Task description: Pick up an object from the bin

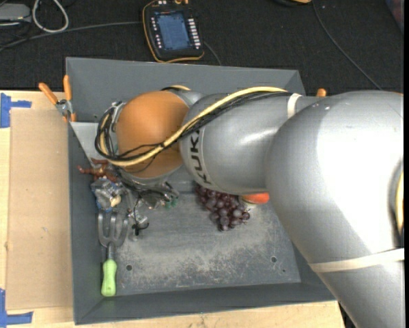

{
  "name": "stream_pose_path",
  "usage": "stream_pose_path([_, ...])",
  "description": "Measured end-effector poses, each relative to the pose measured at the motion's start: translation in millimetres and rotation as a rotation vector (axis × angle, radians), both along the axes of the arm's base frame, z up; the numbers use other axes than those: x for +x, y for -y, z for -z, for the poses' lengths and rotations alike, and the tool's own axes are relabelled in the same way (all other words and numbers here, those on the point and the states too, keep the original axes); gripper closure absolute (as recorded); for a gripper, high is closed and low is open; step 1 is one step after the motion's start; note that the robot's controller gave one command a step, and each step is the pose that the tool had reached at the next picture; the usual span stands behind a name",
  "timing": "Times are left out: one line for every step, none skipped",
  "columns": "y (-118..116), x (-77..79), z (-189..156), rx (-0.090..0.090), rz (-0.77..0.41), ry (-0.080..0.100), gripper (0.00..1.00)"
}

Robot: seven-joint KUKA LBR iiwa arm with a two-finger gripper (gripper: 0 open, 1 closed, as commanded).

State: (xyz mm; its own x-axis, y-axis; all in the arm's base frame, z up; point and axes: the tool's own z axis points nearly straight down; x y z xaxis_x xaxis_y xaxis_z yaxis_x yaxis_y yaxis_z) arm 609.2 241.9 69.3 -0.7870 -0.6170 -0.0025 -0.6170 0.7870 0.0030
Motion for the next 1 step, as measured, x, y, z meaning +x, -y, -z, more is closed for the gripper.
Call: stream_pose_path([-5.8,-10.0,-56.6,-0.001,-0.192,0.004,0.00])
